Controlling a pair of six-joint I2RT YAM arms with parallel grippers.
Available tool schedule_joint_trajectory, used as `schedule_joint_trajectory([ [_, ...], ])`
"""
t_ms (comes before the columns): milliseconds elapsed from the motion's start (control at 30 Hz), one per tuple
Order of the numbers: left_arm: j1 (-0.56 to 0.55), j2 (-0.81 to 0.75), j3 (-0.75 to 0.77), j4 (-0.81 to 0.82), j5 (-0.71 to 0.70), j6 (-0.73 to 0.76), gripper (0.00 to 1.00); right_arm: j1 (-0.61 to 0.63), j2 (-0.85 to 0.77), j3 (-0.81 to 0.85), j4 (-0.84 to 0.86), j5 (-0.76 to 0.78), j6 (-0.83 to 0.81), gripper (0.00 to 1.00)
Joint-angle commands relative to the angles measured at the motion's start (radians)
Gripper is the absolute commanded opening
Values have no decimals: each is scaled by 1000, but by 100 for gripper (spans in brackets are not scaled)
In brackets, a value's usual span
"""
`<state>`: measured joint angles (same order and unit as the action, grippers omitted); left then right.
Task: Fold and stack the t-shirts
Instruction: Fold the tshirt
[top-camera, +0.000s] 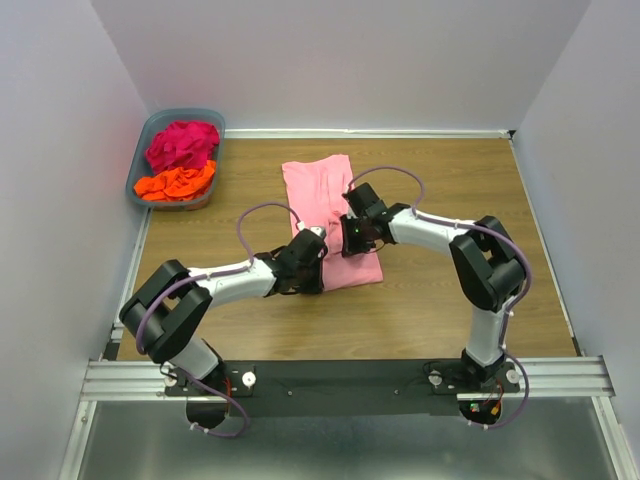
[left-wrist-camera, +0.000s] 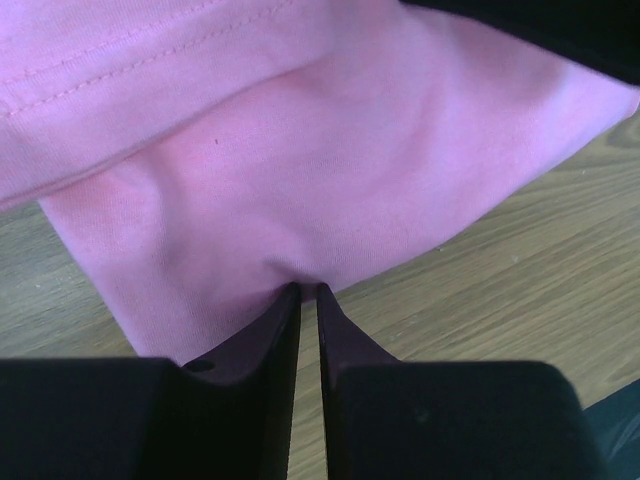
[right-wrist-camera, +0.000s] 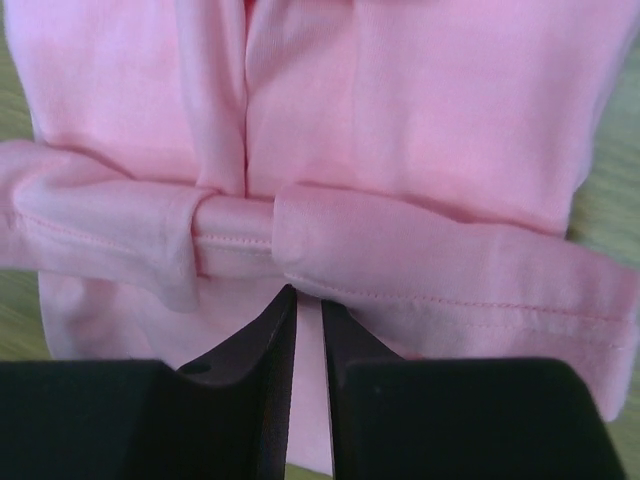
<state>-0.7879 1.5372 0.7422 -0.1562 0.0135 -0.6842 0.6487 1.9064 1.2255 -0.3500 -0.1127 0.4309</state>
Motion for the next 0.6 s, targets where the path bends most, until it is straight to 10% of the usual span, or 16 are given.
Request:
schedule_joint_trajectory([
  [0,-7,6,-43,-39,3,2,20,5,32,63,19,102,-26,23],
  [567,-7,-51,-66,-59,6,23,20,-15,125,335,13,190,-144,24],
])
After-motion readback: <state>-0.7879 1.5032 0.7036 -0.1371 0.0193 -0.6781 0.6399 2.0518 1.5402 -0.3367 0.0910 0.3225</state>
